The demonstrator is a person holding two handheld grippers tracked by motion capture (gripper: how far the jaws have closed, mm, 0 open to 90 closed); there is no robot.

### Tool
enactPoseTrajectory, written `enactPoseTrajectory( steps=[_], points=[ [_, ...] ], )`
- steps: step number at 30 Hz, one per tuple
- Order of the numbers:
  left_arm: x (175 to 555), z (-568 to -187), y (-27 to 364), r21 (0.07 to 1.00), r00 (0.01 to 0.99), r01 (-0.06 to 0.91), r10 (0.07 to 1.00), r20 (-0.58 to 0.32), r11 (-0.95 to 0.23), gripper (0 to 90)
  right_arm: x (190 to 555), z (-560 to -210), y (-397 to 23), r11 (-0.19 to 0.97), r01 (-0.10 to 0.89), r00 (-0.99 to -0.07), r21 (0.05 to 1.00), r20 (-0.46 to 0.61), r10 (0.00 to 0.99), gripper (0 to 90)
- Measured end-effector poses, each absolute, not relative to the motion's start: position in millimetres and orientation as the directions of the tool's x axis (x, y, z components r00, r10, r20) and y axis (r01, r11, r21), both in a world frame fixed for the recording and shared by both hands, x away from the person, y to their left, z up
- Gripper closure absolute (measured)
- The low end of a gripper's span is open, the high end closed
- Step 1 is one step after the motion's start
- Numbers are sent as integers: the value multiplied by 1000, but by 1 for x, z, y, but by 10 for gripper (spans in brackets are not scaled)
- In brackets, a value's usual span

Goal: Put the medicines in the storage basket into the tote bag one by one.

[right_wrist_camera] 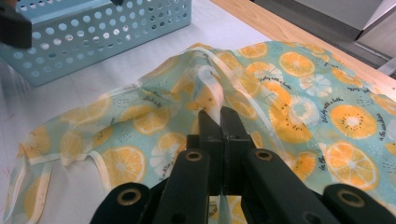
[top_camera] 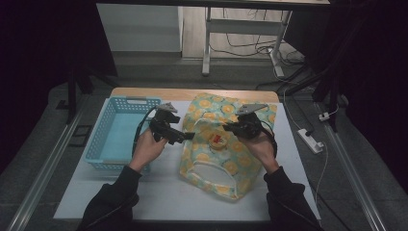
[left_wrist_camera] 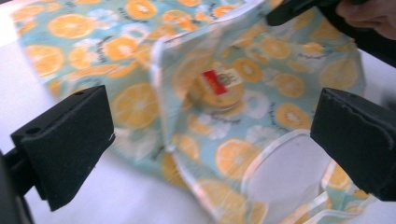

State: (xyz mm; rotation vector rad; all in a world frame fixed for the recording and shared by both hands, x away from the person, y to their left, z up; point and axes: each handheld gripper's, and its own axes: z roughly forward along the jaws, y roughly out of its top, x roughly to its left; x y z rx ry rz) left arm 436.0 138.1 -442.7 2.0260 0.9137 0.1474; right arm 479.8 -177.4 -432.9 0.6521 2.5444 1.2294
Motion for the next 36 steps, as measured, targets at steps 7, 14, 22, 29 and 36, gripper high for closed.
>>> enactPoseTrajectory(
  steps=[7, 14, 22, 29, 36],
  points=[
    [432, -444, 167, 753, 674, 572, 710, -205, -326, 0, 479, -433, -176, 548, 285, -872, 787, -24, 488, 895],
    [428, -445, 197, 754, 612, 600, 761, -216, -269, 1, 479, -434, -175, 550, 285, -873, 785, -25, 488, 895],
    [427, -451, 223, 731, 545, 635, 816, -194, -251, 0, 479, -435, -174, 554, 285, -873, 782, -27, 487, 895],
    [430, -461, 245, 701, 492, 674, 849, -193, -232, 1, 479, -435, -175, 555, 286, -873, 781, -27, 488, 895],
    [433, -474, 257, 659, 454, 714, 873, -177, -237, 0, 479, -435, -174, 558, 285, -873, 780, -29, 486, 895]
  ],
)
